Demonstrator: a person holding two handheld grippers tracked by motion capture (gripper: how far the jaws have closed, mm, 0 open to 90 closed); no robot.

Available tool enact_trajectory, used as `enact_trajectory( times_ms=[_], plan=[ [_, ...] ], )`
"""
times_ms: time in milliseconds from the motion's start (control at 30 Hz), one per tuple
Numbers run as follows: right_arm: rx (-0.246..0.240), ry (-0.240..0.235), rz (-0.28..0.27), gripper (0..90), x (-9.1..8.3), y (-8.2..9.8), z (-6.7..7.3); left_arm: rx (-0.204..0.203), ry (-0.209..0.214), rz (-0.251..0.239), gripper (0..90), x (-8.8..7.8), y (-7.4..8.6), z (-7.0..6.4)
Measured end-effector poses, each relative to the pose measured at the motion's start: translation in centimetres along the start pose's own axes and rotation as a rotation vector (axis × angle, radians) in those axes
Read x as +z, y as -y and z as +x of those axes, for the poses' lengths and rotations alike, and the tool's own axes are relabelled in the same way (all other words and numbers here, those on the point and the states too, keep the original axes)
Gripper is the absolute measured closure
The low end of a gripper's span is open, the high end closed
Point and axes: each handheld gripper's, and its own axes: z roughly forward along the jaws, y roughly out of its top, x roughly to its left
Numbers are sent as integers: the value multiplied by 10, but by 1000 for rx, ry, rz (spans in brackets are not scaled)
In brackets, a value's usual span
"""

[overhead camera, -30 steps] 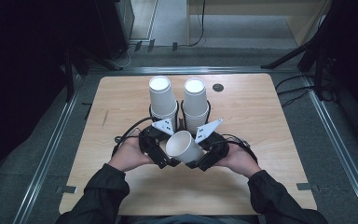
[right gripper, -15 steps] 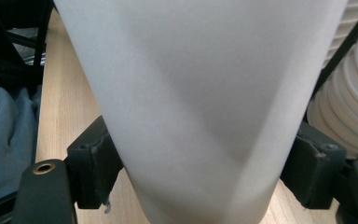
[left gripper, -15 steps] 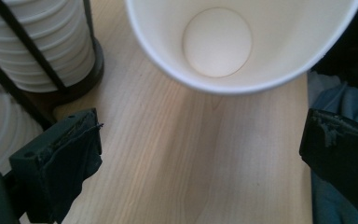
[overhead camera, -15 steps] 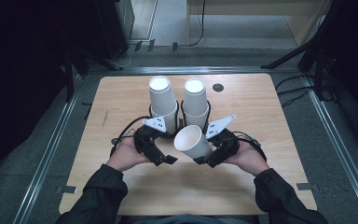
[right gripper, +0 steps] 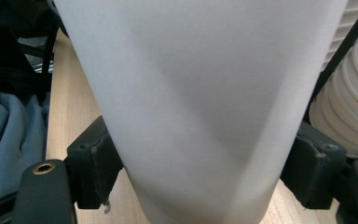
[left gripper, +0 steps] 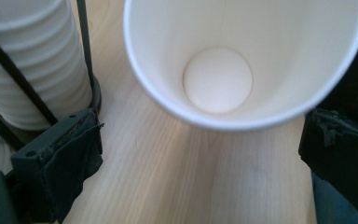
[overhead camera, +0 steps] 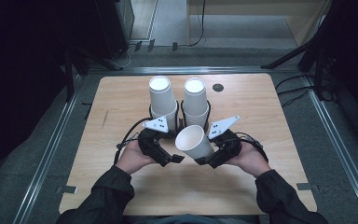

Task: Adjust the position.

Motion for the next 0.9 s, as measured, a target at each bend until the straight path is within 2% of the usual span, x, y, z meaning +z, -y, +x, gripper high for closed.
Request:
enact_trajectory(
  times_ms=[233,300,367,567,600,667,900],
  plan=[
    [2,-20,-5,223,4,-1,2,4,18,-32,0,10,-7,-5],
    [-1,-31,-11,223,5,-2,3,10,10,-47,0,11,-9,-6],
    [-3,-37,-10,223,7,-3,4,1,22,-58,0,12,-10,-6],
    [-4,-59,-6,223,13,-5,6,-2,12,-86,0,13,-11,-9],
    [-6,-60,-8,224,14,-5,6,1,31,-101,49,12,-11,-9],
    [-3,-64,-14,225,14,-5,6,12,8,-100,97,11,-11,-12],
    [5,-55,-3,223,12,-4,5,-10,25,-77,147,11,-11,-8]
  ],
)
